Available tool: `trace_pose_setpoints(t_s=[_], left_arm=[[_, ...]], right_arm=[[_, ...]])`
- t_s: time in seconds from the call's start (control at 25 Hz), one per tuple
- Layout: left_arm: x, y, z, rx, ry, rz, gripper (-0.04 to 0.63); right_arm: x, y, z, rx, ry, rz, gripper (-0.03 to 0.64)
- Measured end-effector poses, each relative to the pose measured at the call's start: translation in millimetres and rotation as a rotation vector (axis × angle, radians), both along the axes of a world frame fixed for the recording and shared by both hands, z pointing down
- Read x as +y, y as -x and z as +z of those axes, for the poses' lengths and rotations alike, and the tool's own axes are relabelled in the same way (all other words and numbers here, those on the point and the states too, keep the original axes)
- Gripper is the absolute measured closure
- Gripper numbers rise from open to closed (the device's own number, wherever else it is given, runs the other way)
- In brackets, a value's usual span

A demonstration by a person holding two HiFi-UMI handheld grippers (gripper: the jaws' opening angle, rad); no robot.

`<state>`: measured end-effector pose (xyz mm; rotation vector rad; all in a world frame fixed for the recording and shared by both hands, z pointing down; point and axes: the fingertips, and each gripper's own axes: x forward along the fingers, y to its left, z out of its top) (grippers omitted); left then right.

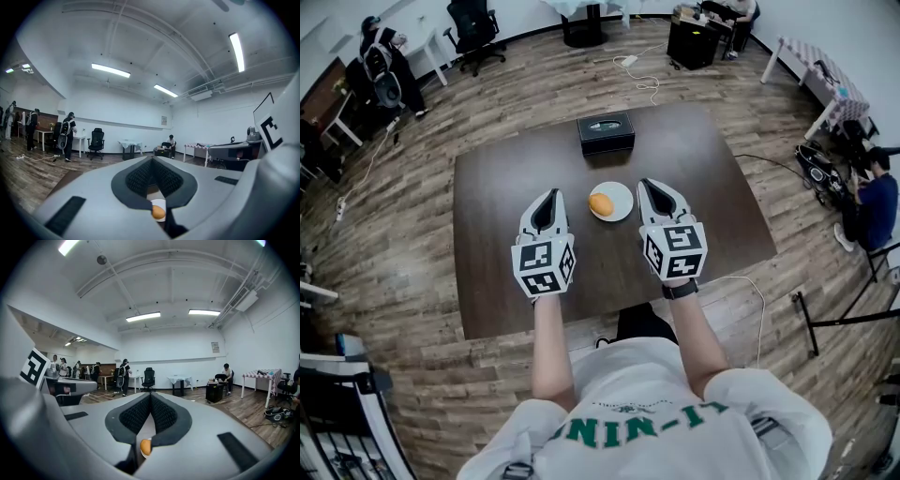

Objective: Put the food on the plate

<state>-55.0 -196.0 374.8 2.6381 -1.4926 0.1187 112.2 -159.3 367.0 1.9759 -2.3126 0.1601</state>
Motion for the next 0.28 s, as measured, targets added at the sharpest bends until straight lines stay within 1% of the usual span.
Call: trace_pose_setpoints(t_s=[0.12,0.28], left_arm=[[-9,-4,8,0.003,0.012,-0.003,0.583],[-22,-9,24,0.000,0.044,0.001,0.583]], right_arm=[[-9,-3,7,0.000,0.010,-0.009,0.600],[-19,-4,24,0.028,0.049,-0.024,0.600]])
